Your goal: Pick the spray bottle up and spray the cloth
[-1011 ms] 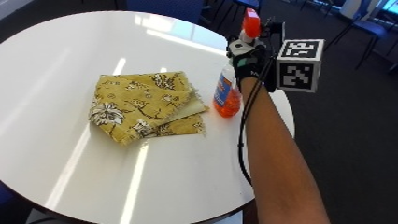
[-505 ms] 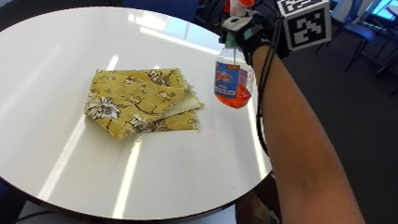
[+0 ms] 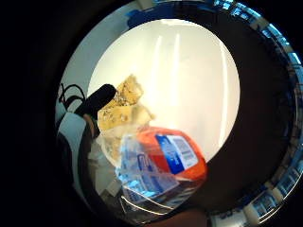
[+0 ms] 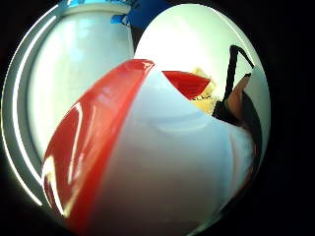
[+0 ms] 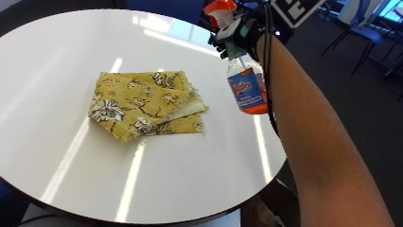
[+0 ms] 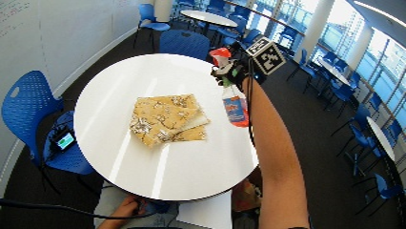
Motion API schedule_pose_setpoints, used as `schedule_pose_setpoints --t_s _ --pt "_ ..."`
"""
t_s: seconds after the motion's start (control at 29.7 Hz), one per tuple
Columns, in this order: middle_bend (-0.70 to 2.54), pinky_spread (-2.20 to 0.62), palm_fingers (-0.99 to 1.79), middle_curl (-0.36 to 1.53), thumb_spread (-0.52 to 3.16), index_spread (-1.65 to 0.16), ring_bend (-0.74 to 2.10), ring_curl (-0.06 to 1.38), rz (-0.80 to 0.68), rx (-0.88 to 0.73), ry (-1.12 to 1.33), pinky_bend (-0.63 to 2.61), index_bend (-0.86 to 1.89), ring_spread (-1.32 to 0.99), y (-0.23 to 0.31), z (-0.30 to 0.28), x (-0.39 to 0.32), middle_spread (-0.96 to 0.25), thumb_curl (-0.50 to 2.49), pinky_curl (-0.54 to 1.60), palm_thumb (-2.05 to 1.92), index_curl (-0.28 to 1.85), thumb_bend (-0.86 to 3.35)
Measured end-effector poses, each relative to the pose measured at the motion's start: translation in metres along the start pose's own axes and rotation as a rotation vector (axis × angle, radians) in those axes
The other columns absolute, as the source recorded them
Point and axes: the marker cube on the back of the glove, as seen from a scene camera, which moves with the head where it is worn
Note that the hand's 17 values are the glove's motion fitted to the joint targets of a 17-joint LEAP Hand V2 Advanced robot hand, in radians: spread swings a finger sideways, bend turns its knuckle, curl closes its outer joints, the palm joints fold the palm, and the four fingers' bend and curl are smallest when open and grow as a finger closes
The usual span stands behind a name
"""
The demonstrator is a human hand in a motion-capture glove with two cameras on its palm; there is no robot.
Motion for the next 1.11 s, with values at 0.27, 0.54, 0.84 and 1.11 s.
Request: schedule_pose_setpoints --t_s 0.27,0.54,0.84,1.11 --pt "0.58 -0.32 1.37 0.52 0.3 -0.29 0.63 0.46 0.045 -0.167 0.228 0.4 0.23 -0.25 0.001 0.009 -0.008 -0.25 0.72 0.37 0.94 0.53 -0.04" --pt "0.59 -0.32 1.37 0.52 0.29 -0.29 0.62 0.45 0.123 -0.247 0.483 0.39 0.23 -0.25 0.004 0.03 -0.012 -0.25 0.73 0.37 0.94 0.54 -0.04" --pt "0.59 -0.32 1.37 0.52 0.28 -0.29 0.62 0.45 0.165 -0.287 0.656 0.39 0.23 -0.25 0.0 0.051 -0.009 -0.25 0.73 0.37 0.94 0.54 -0.04" --pt "0.59 -0.32 1.37 0.51 0.27 -0.29 0.62 0.45 0.246 -0.324 0.756 0.39 0.23 -0.25 -0.011 0.072 0.011 -0.25 0.74 0.37 0.94 0.54 -0.04"
